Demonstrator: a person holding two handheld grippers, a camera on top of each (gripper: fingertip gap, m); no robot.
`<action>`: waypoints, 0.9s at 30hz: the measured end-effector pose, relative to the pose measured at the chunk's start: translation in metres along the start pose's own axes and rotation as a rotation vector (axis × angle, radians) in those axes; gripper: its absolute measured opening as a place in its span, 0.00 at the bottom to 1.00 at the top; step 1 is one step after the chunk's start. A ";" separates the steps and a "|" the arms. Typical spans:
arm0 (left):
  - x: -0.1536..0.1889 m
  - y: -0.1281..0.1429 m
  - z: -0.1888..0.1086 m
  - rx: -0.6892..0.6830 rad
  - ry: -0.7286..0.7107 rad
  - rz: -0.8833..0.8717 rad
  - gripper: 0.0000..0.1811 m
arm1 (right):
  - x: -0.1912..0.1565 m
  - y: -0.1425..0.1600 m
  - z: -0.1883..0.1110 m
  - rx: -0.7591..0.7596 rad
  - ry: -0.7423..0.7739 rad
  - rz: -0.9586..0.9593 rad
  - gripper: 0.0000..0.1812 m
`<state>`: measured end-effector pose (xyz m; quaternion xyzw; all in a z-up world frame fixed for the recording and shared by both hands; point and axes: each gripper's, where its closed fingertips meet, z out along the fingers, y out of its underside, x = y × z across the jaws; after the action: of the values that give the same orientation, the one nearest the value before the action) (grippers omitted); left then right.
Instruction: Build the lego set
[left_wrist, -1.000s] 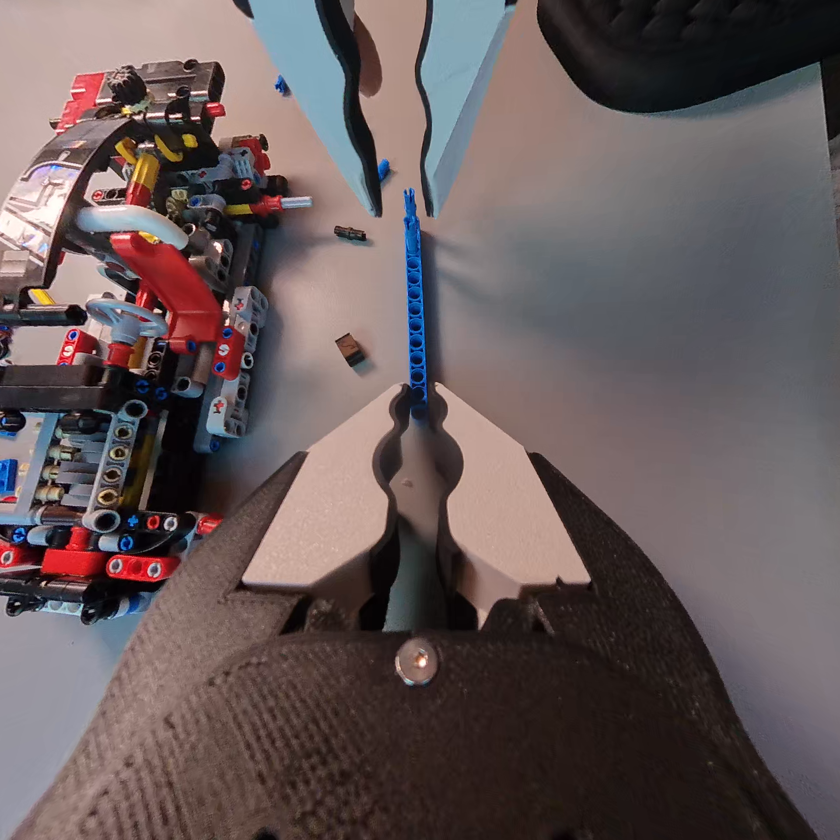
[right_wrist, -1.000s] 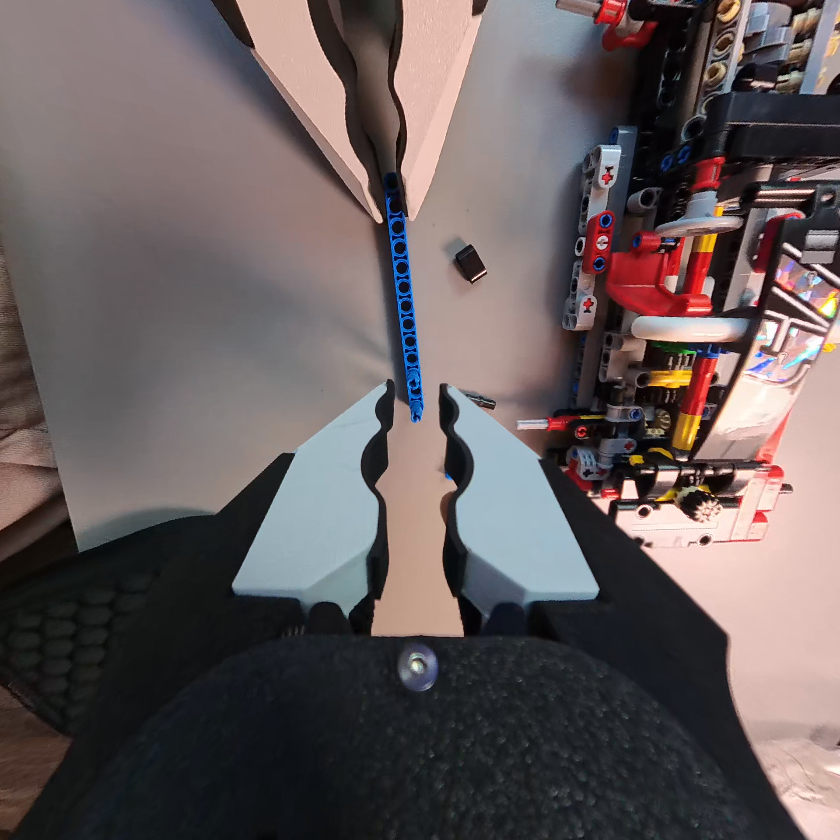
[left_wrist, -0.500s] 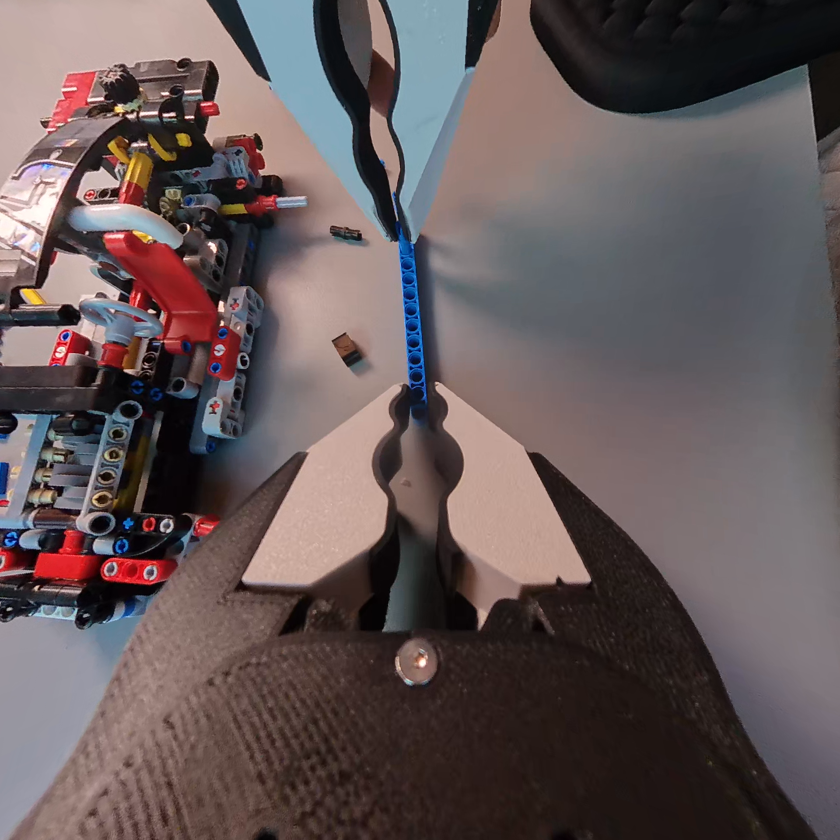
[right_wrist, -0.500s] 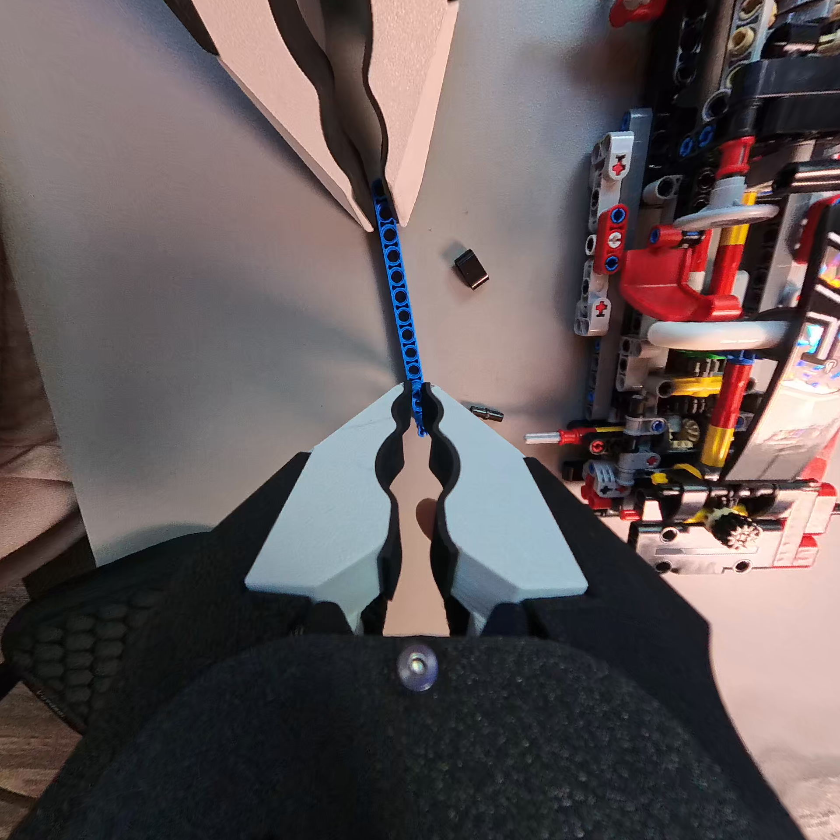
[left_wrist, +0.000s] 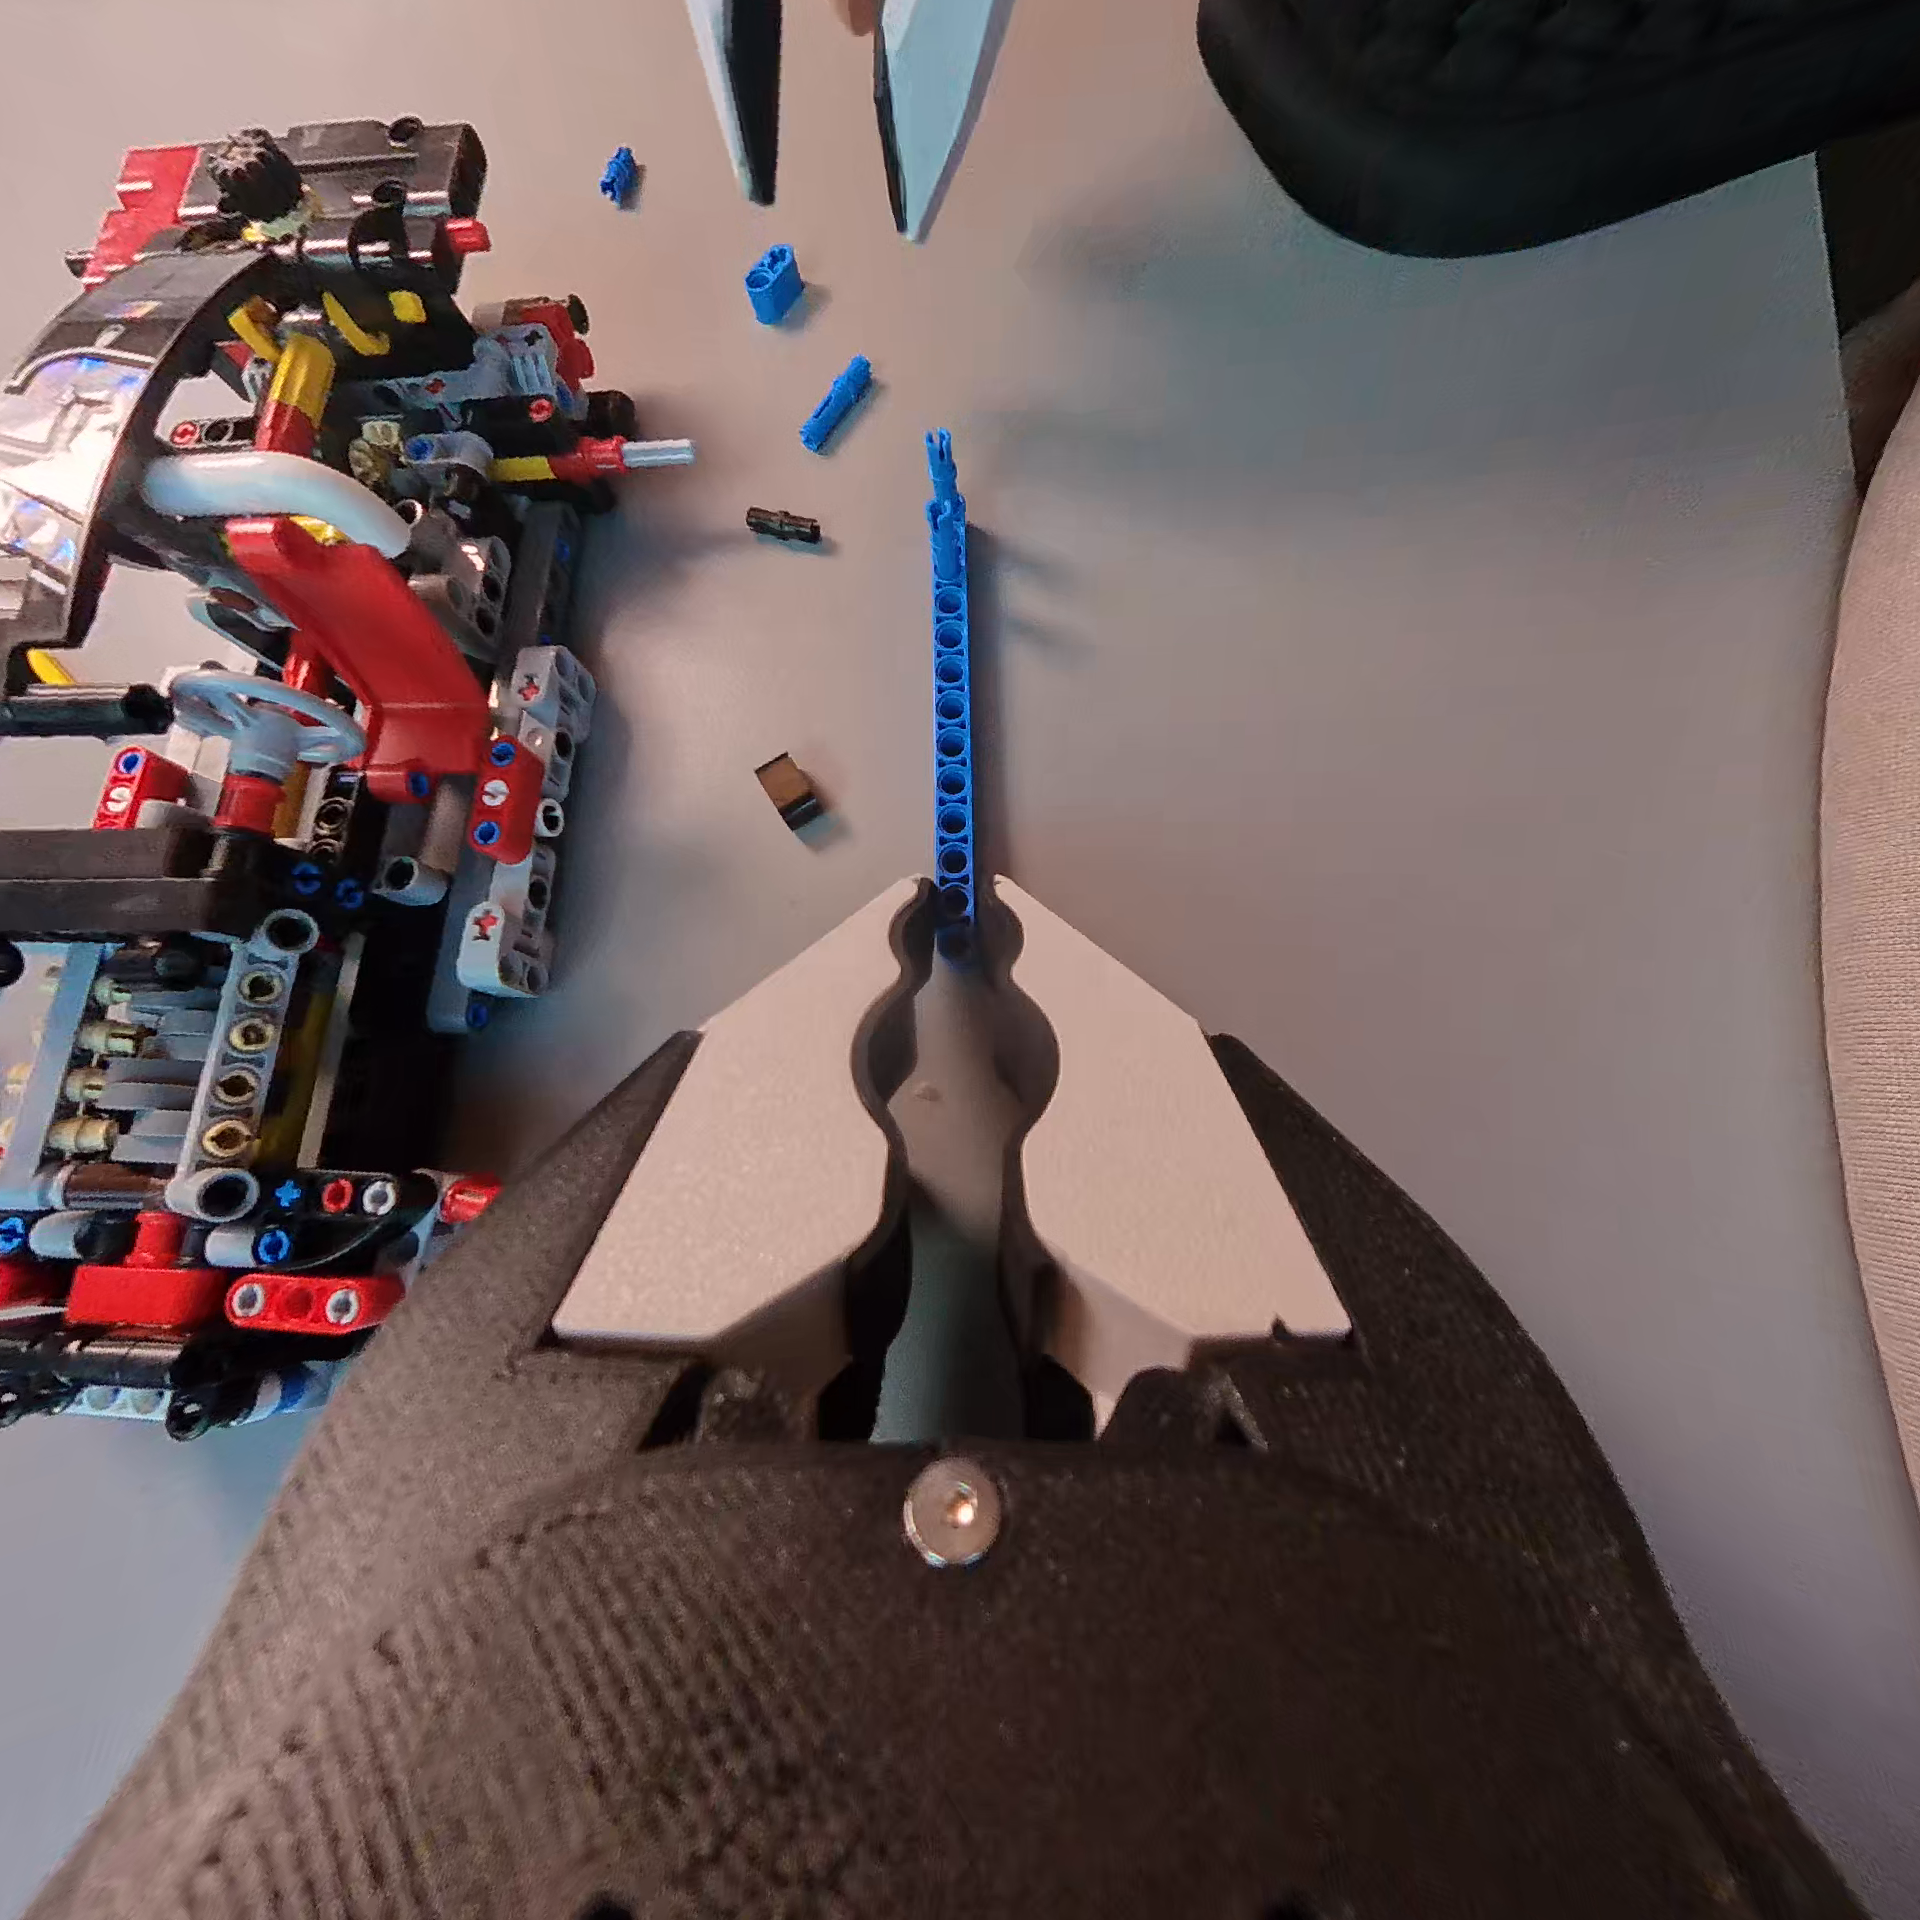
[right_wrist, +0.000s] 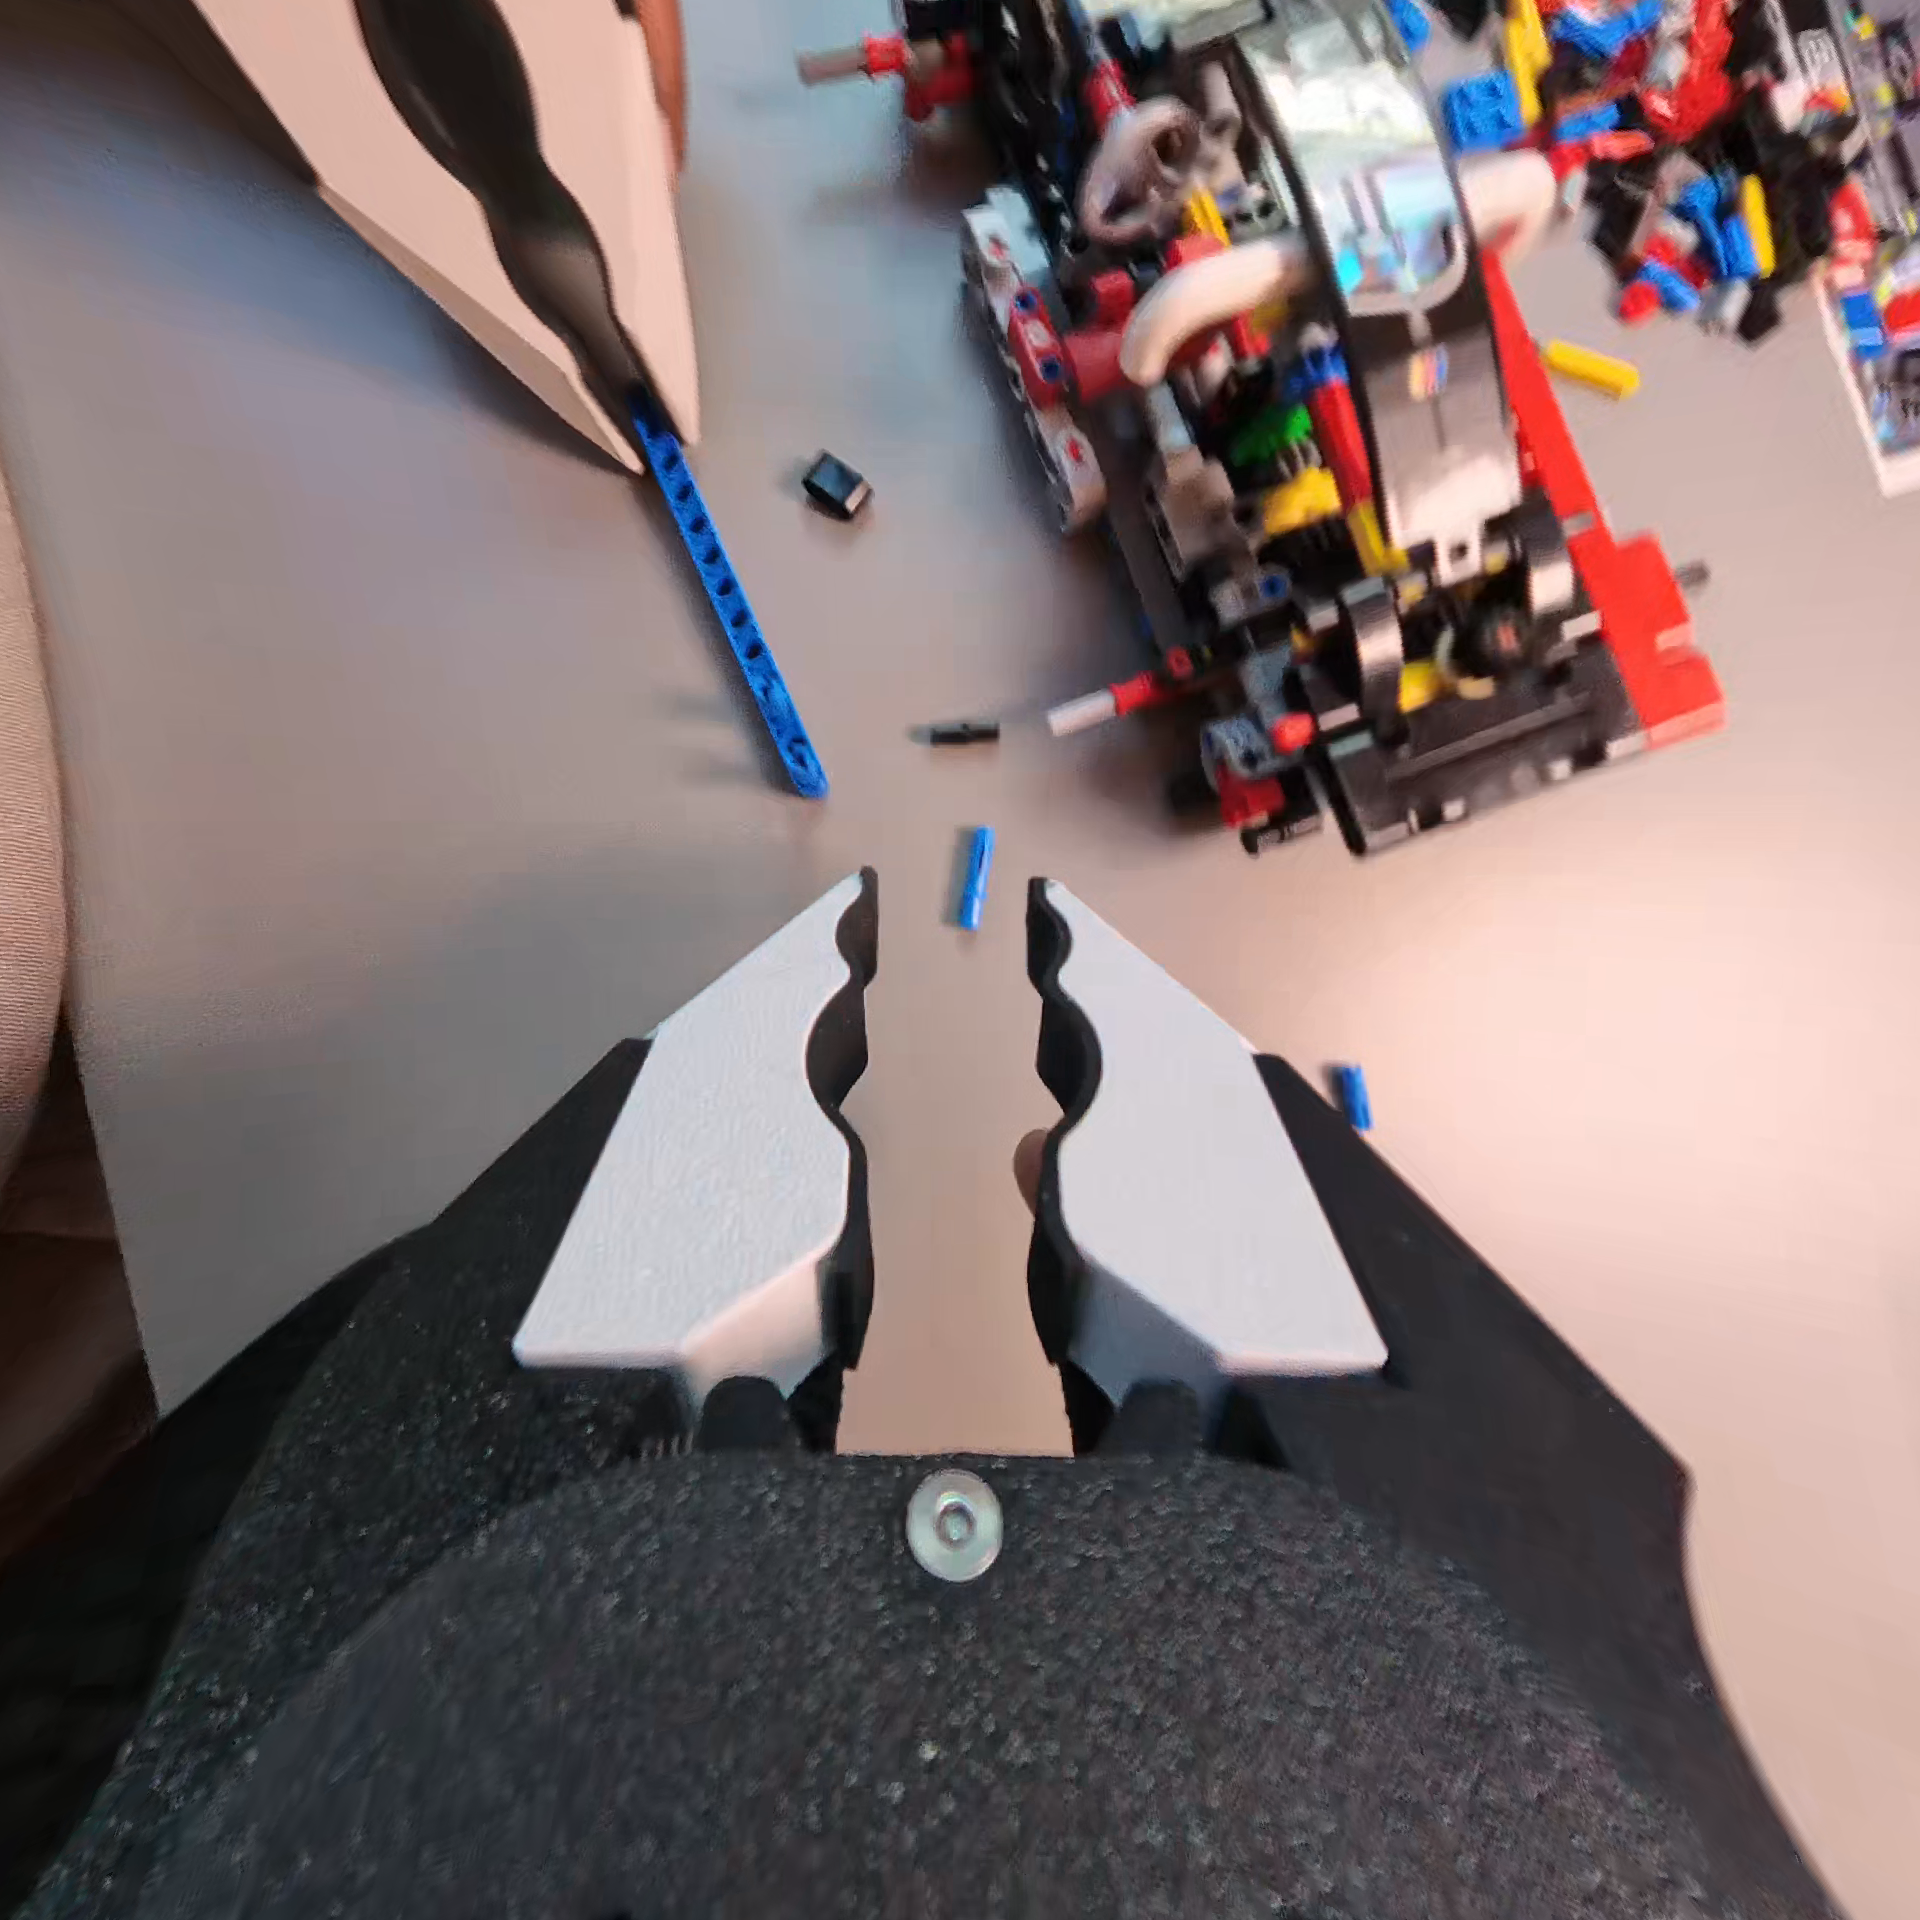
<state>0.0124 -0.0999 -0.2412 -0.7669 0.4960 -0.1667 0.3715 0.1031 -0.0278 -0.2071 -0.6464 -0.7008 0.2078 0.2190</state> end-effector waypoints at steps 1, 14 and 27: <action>0.000 0.000 0.000 -0.003 -0.003 0.002 0.03 | 0.003 0.010 -0.001 0.010 0.018 0.029 0.14; -0.005 -0.014 -0.008 0.117 0.069 -0.085 0.12 | 0.003 0.012 0.026 0.067 0.028 0.055 0.09; -0.003 -0.001 -0.001 0.030 0.051 -0.029 0.06 | 0.006 0.014 0.032 0.027 0.036 0.030 0.08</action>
<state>0.0109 -0.0974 -0.2391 -0.7639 0.4916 -0.1988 0.3678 0.0955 -0.0207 -0.2407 -0.6575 -0.6839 0.2091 0.2371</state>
